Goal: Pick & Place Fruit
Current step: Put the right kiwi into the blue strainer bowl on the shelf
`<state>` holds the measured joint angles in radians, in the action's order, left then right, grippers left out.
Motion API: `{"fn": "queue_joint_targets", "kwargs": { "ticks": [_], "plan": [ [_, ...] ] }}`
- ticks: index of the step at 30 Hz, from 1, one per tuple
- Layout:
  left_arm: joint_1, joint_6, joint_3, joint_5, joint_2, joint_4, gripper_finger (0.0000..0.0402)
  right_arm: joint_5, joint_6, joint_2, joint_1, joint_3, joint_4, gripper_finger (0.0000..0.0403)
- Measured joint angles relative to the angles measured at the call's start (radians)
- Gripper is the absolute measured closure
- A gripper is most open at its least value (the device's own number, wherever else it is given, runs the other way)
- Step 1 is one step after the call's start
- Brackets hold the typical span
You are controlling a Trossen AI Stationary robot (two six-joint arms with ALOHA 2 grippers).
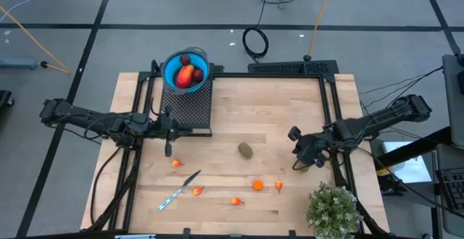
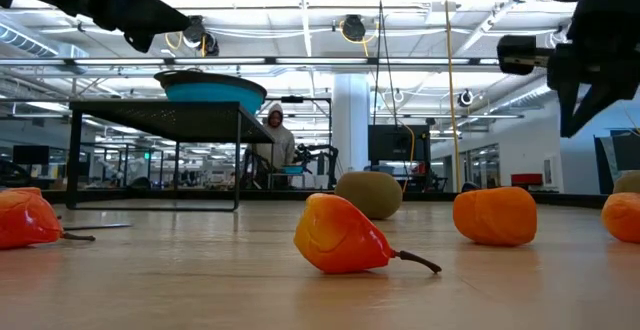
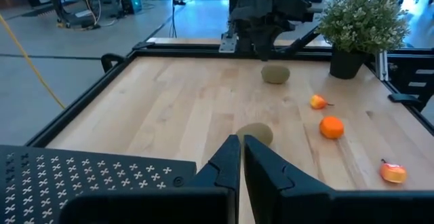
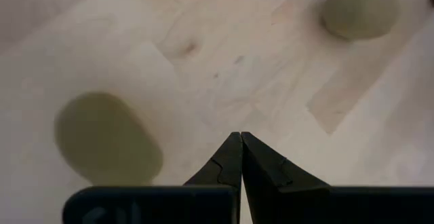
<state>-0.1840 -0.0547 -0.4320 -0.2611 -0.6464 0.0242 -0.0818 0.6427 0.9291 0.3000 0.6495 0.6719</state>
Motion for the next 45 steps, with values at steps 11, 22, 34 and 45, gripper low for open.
{"fn": "queue_joint_targets", "kwargs": {
  "ticks": [11,22,34,45],
  "plan": [
    [0.0,0.02,0.0,-0.001,0.0,-0.019,0.038,-0.105,-0.086,0.001,0.117,0.0,0.002,0.0403],
    [0.0,0.032,0.0,-0.001,0.0,-0.027,0.038,-0.104,-0.222,0.001,0.169,0.0,-0.001,0.0354],
    [0.0,0.026,0.0,-0.002,0.0,-0.027,0.038,-0.121,-0.264,0.001,0.213,-0.001,-0.001,0.0208],
    [0.0,-0.028,0.0,-0.001,0.0,-0.028,0.038,-0.069,-0.261,0.0,0.257,-0.002,0.119,0.0185]
  ]
}}
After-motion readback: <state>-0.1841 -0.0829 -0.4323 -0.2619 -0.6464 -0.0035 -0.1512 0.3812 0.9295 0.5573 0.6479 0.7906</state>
